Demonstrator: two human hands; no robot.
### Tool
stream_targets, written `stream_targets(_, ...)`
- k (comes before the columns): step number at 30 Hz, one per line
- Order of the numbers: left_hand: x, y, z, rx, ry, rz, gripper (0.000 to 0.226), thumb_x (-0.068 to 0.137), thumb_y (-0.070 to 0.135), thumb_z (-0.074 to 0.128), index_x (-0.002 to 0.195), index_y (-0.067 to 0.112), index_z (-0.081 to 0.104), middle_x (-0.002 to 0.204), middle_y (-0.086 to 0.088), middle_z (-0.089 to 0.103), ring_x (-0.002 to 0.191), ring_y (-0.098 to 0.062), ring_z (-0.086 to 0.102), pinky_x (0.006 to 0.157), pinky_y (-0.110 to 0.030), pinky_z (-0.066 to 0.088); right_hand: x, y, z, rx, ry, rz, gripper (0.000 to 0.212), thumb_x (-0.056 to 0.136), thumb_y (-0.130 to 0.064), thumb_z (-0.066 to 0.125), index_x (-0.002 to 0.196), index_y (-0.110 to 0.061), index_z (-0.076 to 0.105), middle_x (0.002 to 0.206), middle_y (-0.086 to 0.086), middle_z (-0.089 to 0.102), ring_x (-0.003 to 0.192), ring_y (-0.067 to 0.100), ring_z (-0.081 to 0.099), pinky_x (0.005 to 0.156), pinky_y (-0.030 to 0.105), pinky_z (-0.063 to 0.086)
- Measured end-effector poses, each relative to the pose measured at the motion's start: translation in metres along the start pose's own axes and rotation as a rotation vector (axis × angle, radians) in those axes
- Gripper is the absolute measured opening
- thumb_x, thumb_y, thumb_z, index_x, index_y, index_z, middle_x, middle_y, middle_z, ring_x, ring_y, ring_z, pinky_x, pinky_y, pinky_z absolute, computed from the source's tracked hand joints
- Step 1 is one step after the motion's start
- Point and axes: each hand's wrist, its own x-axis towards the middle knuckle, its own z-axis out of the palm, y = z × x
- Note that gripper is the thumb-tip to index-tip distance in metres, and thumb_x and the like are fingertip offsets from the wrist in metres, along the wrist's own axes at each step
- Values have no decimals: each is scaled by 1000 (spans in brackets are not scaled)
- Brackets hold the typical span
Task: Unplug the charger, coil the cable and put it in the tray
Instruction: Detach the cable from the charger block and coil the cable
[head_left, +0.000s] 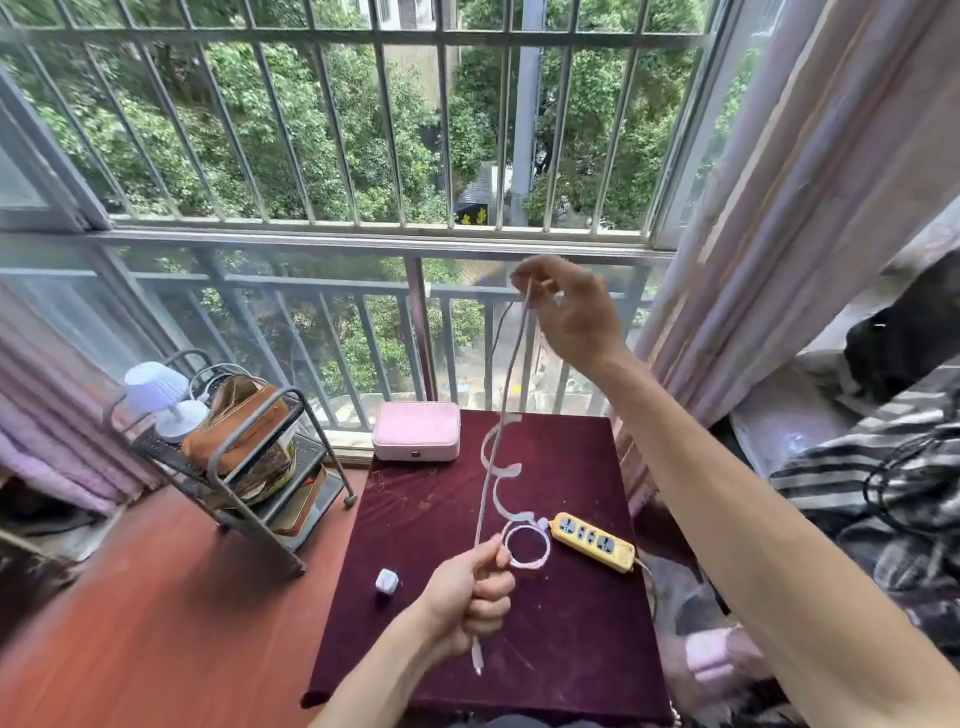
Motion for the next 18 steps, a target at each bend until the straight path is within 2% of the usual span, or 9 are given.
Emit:
stream_targets(2, 2, -10, -5, 51, 54, -31, 32, 102, 37, 43, 75, 20, 48, 50, 7, 20, 31, -1, 16, 37, -11, 5, 8, -2, -6, 48, 93, 34, 16, 101, 1, 64, 114, -2, 73, 102, 8, 79, 87, 17, 73, 76, 30, 62)
stream_targets(4, 2, -17, -7, 120, 90, -54, 29, 100, 35, 46, 75, 19, 48, 50, 7, 21, 32, -2, 16, 38, -12, 4, 8, 0, -8, 76, 94, 58, 14, 102, -3, 64, 113, -4, 73, 100, 5, 78, 86, 17, 73, 75, 30, 62)
stream_targets(7, -1, -20, -1, 233, 79, -43, 27, 98, 33, 49, 74, 19, 50, 52, 5, 20, 35, -3, 15, 37, -11, 7, -5, 10, -4, 72, -27, 121, 19, 105, -14, 64, 119, -5, 71, 103, 9, 77, 91, 21, 74, 79, 35, 64)
stream_targets(10, -10, -12, 16, 304, -15, 2, 30, 97, 35, 49, 72, 19, 55, 50, 6, 23, 34, -3, 17, 34, -8, 15, -22, 25, 1, -6, -204, 223, 24, 105, -24, 65, 124, -10, 70, 99, 4, 72, 85, 18, 70, 77, 37, 64)
stream_targets(14, -22, 4, 41, 306, -180, 53, 38, 104, 34, 42, 77, 17, 61, 49, 7, 24, 37, -3, 19, 35, -10, 19, -61, 43, 17, -89, -426, 334, 27, 104, -22, 65, 131, -17, 67, 109, 3, 73, 89, 17, 70, 79, 37, 62)
stream_targets(16, -26, 14, 53, 321, -233, 88, 38, 106, 33, 39, 80, 17, 61, 50, 8, 23, 39, -4, 18, 35, -12, 19, -84, 49, 27, -67, -451, 341, 23, 104, -23, 66, 126, -19, 71, 107, 1, 73, 77, 7, 64, 73, 32, 56)
stream_targets(18, -29, 23, 63, 322, -263, 118, 35, 105, 32, 40, 82, 18, 61, 51, 7, 23, 41, -6, 14, 36, -16, 14, -105, 50, 36, -5, -452, 338, 20, 103, -16, 65, 120, -19, 75, 105, 4, 74, 73, 7, 61, 74, 32, 54)
